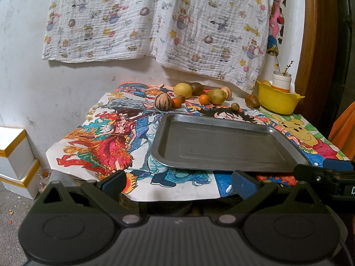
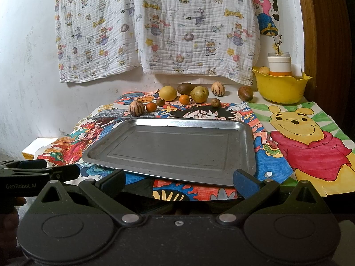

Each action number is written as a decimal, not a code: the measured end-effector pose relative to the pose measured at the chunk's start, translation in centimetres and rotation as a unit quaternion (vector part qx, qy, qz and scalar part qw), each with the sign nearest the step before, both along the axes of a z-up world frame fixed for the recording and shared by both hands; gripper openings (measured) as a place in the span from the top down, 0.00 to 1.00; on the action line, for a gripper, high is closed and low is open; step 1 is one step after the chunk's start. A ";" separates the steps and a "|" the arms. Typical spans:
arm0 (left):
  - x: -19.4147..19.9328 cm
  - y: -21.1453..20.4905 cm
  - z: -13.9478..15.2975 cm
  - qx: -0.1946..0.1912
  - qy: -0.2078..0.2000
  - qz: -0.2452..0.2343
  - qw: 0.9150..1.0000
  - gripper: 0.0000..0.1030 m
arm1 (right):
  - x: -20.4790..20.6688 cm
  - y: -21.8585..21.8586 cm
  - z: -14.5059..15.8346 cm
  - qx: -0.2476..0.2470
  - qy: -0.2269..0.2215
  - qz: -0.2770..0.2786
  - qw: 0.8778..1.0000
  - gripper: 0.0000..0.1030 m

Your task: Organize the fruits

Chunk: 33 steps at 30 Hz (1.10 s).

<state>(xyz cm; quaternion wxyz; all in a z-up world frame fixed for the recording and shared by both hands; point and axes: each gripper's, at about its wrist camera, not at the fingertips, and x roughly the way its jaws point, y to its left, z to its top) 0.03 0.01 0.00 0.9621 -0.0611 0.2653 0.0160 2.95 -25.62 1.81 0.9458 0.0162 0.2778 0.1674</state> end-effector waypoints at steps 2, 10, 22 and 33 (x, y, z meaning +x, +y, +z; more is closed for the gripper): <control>0.0 0.0 0.0 0.000 0.000 0.000 1.000 0.00 | 0.0 0.0 0.0 0.000 0.000 0.000 1.000 0.00; 0.0 0.0 0.0 0.000 0.000 0.000 1.000 0.00 | 0.1 0.0 0.0 0.000 0.001 0.000 1.000 0.00; 0.7 0.3 -0.2 -0.003 0.012 0.001 1.000 0.00 | 1.2 0.6 0.2 -0.013 0.002 0.000 1.000 0.00; 3.9 2.2 0.6 0.006 0.020 0.001 1.000 0.00 | 4.4 2.3 1.2 -0.046 -0.043 0.027 0.998 0.00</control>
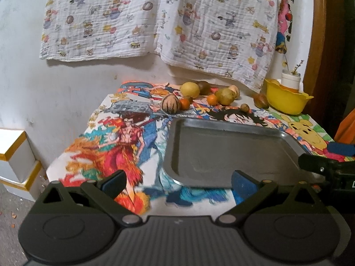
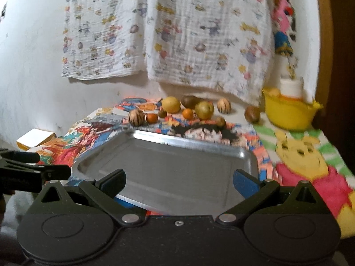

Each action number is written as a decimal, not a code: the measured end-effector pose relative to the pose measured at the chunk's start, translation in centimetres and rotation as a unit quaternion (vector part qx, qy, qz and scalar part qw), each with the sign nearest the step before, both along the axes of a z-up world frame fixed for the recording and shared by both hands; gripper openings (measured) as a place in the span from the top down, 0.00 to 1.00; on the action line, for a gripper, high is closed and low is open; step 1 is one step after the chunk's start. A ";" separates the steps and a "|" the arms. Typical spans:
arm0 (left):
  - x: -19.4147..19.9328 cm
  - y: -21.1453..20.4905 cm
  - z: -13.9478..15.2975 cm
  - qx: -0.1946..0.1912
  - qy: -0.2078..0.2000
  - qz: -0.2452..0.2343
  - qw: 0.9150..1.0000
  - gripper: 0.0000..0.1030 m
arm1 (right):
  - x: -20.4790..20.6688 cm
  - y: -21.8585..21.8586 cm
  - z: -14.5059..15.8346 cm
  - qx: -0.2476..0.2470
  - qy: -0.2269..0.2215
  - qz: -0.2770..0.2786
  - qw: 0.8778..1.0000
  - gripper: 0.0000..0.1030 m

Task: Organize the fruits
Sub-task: 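Move the left tool to the striped fruit while the right tool reaches the small orange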

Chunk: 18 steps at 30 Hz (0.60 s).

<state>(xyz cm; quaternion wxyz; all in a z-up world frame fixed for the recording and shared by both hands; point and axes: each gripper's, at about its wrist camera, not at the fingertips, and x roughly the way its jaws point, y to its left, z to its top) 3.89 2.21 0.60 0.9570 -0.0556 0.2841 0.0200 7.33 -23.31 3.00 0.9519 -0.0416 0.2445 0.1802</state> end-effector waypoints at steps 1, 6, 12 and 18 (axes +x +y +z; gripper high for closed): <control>0.5 0.2 0.2 0.001 0.002 0.001 1.000 0.00 | 0.5 0.2 0.2 -0.003 -0.006 0.004 1.000 0.00; 3.4 1.5 1.0 0.006 0.005 0.001 1.000 0.00 | 4.2 1.9 1.2 -0.014 -0.014 0.034 0.999 0.00; 7.7 3.1 2.1 0.010 0.008 -0.001 1.000 0.00 | 8.5 3.4 2.3 -0.037 -0.009 0.076 0.996 0.00; 12.3 4.3 2.8 0.018 0.021 -0.011 1.000 0.00 | 13.0 4.3 3.3 -0.078 -0.002 0.128 0.989 0.00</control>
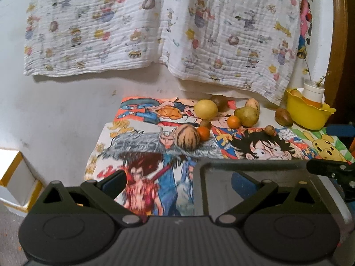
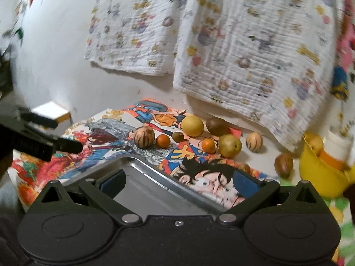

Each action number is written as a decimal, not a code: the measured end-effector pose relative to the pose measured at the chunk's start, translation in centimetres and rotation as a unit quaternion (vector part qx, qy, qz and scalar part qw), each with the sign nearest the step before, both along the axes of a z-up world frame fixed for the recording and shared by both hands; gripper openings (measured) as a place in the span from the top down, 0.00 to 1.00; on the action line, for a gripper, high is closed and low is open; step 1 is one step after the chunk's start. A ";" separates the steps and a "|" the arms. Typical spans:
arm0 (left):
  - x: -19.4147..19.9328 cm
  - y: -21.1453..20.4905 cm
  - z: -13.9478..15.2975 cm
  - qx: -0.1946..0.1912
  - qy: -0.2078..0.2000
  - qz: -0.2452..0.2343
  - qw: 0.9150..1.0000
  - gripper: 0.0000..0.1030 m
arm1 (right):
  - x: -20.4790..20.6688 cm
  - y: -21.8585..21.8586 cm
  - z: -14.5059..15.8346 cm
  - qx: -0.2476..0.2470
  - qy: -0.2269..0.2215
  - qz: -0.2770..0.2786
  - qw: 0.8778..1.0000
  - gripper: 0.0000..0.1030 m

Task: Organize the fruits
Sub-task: 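Move the left tool to the striped fruit while the right tool reaches the small orange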

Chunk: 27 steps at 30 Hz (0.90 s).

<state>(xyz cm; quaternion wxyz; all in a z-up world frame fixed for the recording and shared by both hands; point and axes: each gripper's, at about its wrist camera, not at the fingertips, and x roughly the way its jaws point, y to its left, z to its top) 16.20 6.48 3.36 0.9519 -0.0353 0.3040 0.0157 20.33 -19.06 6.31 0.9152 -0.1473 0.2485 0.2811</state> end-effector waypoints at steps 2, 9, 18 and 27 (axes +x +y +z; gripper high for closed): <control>1.3 0.3 0.0 0.004 0.005 -0.008 1.000 0.00 | 1.6 0.3 0.1 -0.023 0.004 0.019 1.000 0.00; 5.5 0.6 -0.8 0.026 0.023 -0.036 0.999 0.00 | 6.7 1.4 -0.9 -0.088 0.001 0.074 0.993 0.01; 10.0 0.4 -2.3 0.028 0.048 -0.062 0.996 0.01 | 12.5 4.3 -3.4 -0.116 0.015 0.105 0.988 0.06; 13.8 -0.3 -4.0 0.038 0.055 -0.084 0.994 0.10 | 18.1 6.5 -6.8 -0.158 0.031 0.091 0.983 0.21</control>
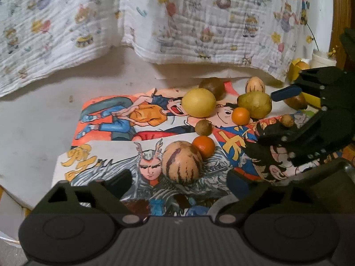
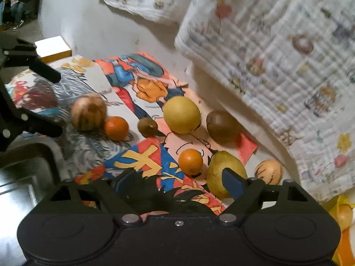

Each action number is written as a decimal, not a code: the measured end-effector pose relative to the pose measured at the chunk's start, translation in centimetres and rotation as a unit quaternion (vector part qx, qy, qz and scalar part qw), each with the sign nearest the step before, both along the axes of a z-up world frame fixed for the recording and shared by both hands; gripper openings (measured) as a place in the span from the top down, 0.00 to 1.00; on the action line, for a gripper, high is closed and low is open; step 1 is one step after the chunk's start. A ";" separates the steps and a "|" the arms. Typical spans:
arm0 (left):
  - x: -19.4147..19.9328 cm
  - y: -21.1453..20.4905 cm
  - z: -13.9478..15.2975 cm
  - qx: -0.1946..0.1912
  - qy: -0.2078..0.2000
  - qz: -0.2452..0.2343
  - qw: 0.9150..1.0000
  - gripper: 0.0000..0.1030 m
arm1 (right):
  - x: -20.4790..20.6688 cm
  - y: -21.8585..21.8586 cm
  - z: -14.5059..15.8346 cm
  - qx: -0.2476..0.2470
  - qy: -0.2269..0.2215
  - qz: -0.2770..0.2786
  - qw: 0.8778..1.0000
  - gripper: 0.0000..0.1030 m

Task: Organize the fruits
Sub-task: 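Move the left tool to the striped fruit while the right tool reaches the small orange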

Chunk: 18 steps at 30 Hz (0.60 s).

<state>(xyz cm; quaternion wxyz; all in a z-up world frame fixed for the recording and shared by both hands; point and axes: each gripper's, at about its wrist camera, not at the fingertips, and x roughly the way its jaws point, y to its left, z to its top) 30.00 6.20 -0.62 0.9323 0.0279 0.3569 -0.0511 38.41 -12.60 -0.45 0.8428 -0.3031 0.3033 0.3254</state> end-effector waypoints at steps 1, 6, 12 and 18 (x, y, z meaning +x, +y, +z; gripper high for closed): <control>0.3 -0.1 -0.3 -0.001 0.001 0.000 1.000 0.11 | 0.4 0.2 -0.3 0.000 0.003 0.000 1.000 0.21; 1.2 0.0 -1.2 -0.013 0.013 0.000 1.000 0.20 | 1.3 1.7 -1.3 -0.026 -0.014 0.019 0.999 0.29; 1.9 0.2 -1.6 -0.030 0.016 0.008 0.999 0.28 | 2.2 3.4 -2.3 -0.083 -0.033 0.038 0.995 0.39; 2.7 -0.1 -1.8 -0.042 0.022 0.013 0.999 0.38 | 3.2 4.0 -2.7 -0.102 -0.037 0.040 0.993 0.44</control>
